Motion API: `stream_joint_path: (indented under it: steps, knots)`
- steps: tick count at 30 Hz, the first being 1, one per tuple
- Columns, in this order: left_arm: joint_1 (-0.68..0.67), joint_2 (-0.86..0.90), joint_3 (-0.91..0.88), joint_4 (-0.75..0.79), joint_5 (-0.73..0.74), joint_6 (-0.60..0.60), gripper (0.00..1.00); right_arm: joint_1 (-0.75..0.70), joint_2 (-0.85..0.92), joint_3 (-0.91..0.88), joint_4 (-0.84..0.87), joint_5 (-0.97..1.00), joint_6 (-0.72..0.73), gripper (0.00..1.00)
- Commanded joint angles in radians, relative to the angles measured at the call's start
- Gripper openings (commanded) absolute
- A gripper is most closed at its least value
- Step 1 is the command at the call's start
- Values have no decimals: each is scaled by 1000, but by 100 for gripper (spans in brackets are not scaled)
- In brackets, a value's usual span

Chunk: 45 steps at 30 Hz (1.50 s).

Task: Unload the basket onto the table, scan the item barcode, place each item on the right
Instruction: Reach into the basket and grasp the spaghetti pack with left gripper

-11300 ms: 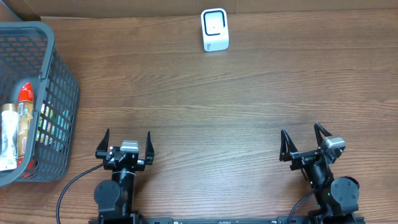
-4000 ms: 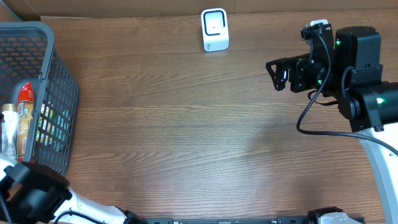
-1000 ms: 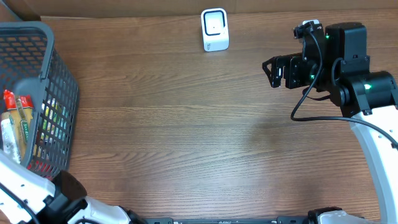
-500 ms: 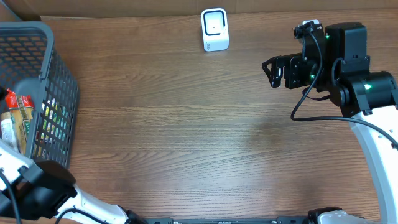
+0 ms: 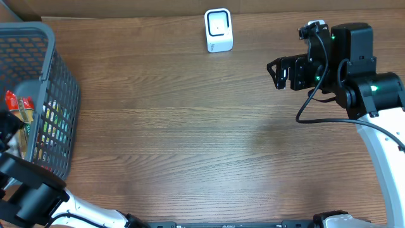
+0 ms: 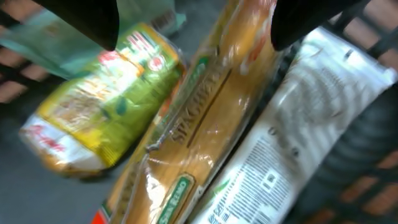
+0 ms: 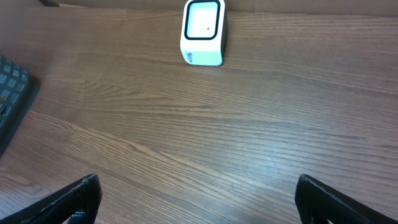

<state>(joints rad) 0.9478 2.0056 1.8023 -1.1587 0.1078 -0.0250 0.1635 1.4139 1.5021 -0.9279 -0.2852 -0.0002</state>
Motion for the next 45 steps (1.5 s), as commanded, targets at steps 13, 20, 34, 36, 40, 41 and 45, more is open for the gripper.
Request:
stream_joint_path:
  steps: [13, 20, 34, 36, 40, 41, 45]
  knots:
    - [-11, 3, -291, 258, -96, 81, 72, -2, -2, 29, 1, -8, -4, 100]
    - [-11, -4, -234, 256, -104, 51, 74, -2, -2, 29, 1, -8, -5, 100]
    - [-10, 54, -331, 325, -119, 82, 85, -2, -2, 29, -11, -8, -4, 100]
    - [-10, 54, -332, 329, -118, 81, 80, -2, -2, 29, -12, -8, -5, 100]
    - [-10, 54, -332, 330, -116, 80, 60, -2, -2, 29, -9, -8, -5, 100]
    - [-10, 54, -332, 329, -117, 81, 58, -2, -2, 29, -10, -8, -5, 100]
    - [-6, 54, -335, 323, -228, 34, 87, -2, -2, 29, -17, -8, -4, 100]
